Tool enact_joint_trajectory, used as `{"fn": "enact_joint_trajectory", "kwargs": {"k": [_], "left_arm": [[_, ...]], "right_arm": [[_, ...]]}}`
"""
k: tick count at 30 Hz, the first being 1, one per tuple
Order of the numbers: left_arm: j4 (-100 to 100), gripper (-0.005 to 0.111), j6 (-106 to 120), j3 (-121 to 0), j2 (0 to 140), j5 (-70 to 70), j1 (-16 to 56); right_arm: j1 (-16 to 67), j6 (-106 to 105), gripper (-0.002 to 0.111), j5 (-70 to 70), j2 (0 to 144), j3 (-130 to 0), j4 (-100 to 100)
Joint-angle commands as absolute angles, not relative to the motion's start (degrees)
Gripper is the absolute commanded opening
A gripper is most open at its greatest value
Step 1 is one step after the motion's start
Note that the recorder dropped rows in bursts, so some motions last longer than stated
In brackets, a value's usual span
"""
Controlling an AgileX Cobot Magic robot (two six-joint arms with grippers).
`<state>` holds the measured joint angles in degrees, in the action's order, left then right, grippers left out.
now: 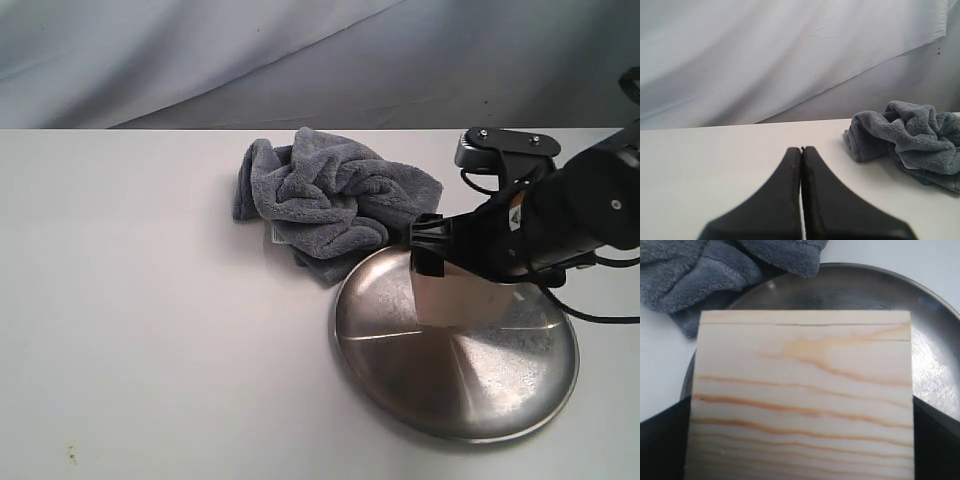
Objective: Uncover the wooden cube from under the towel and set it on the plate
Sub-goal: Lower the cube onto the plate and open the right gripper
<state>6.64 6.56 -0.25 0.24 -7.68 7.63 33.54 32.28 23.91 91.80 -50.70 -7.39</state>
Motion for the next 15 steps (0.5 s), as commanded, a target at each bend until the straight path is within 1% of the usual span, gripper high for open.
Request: {"fn": "enact_joint_trajectory", "kwargs": {"k": [1, 7, 9, 11, 13, 15], "left_arm": [[6.74, 0.000, 6.41, 0.00, 0.00, -7.50, 7.91], [6.74, 0.000, 6.41, 0.00, 0.00, -7.50, 7.91], [6.74, 0.000, 6.41, 0.00, 0.00, -7.50, 7.91], [6.74, 0.000, 6.41, 0.00, 0.00, -7.50, 7.91], [6.74, 0.000, 6.41, 0.00, 0.00, -7.50, 7.91], [6.74, 0.000, 6.41, 0.00, 0.00, -7.50, 7.91]], "right_arm": [[33.14, 32.14, 0.000, 21.23, 93.59, -50.80, -6.81], [33.14, 33.87, 0.001, 20.12, 94.36, -50.80, -6.81], [33.14, 33.87, 0.007, 20.12, 94.36, -50.80, -6.81], [33.14, 33.87, 0.020, 20.12, 94.36, -50.80, -6.81], [33.14, 33.87, 0.037, 20.23, 94.36, -50.80, -6.81], [33.14, 33.87, 0.060, 20.44, 94.36, -50.80, -6.81]]}}
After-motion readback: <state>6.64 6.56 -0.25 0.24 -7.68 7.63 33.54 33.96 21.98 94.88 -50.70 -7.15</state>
